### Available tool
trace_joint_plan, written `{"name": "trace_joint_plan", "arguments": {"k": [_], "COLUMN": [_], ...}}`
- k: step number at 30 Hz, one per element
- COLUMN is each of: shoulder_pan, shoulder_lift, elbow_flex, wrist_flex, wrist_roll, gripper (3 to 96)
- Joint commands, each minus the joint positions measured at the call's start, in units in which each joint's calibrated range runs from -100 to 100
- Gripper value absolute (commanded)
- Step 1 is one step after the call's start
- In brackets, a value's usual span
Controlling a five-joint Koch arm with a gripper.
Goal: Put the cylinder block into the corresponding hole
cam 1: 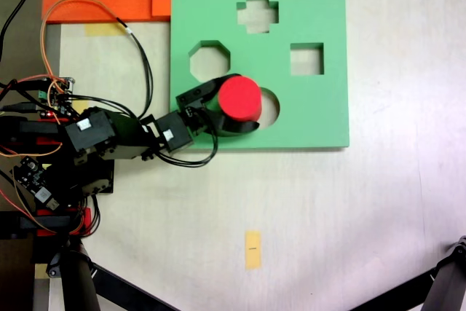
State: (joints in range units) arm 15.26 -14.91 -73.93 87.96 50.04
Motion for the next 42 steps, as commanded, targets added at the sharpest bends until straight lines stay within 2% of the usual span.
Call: {"name": "trace_joint_plan", "arguments": {"k": [1,42], "shoulder_pan": [-0.5,-1.6], "shoulder_lift": [0.5,13.0], "elbow_flex": [3.1,11.7], "wrist_flex": [6.5,6.2], "wrist_roll": [-0.5,-0.4], "gripper": [32.6,34.6]}}
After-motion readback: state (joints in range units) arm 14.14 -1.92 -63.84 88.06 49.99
